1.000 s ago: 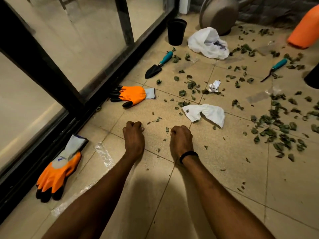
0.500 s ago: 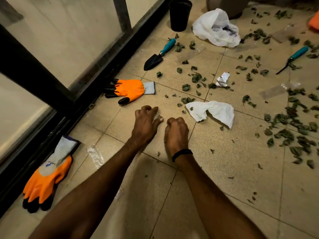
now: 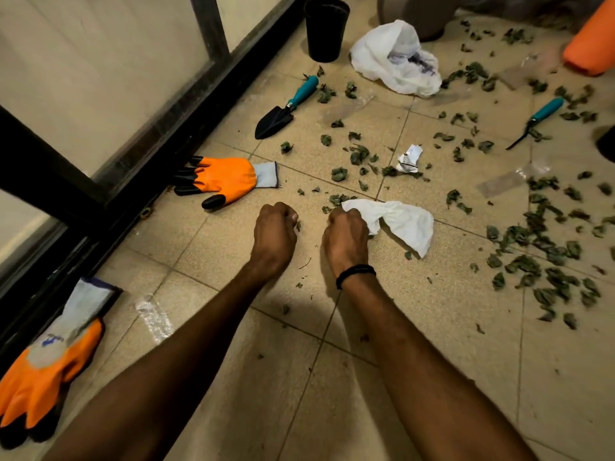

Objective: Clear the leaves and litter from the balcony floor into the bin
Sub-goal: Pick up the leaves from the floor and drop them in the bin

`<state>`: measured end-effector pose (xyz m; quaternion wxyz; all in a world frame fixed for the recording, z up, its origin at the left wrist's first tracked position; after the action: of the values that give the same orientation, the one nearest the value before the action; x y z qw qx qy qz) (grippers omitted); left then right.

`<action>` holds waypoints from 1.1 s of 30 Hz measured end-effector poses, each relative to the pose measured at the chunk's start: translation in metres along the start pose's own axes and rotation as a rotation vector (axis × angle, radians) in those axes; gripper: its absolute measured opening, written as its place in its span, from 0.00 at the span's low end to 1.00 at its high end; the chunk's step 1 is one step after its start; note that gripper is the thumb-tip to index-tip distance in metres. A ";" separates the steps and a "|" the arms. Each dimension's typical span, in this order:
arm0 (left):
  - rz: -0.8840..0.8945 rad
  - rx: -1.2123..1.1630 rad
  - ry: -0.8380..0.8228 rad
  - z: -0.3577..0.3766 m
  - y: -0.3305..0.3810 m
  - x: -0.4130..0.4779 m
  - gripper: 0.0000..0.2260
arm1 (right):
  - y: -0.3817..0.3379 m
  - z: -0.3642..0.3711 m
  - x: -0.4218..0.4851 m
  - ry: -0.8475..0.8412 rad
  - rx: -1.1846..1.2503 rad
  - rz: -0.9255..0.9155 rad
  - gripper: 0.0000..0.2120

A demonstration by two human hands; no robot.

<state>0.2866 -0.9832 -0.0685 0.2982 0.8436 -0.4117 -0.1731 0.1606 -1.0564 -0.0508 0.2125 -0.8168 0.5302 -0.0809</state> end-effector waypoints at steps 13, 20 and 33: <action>0.287 0.001 -0.008 0.026 0.064 0.019 0.09 | 0.071 -0.049 -0.006 0.242 0.376 0.311 0.10; 0.286 -0.048 -0.029 0.051 0.086 0.010 0.09 | 0.076 -0.056 0.009 0.175 0.301 0.149 0.09; 0.245 -0.080 -0.037 0.057 0.089 0.006 0.08 | 0.065 -0.030 0.029 0.019 0.078 0.030 0.07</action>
<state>0.2066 -1.0513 -0.0550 0.3429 0.7712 -0.5096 -0.1673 0.1080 -1.1129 -0.0546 0.2404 -0.7990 0.5408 -0.1062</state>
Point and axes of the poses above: each hand's wrist, its own x-axis towards the middle knuckle, its own z-axis out of the palm, y = z × x, the point moved 4 cm from there along x, towards the middle knuckle, and after that the axes turned 7 degrees about -y, right-handed, at the moved point
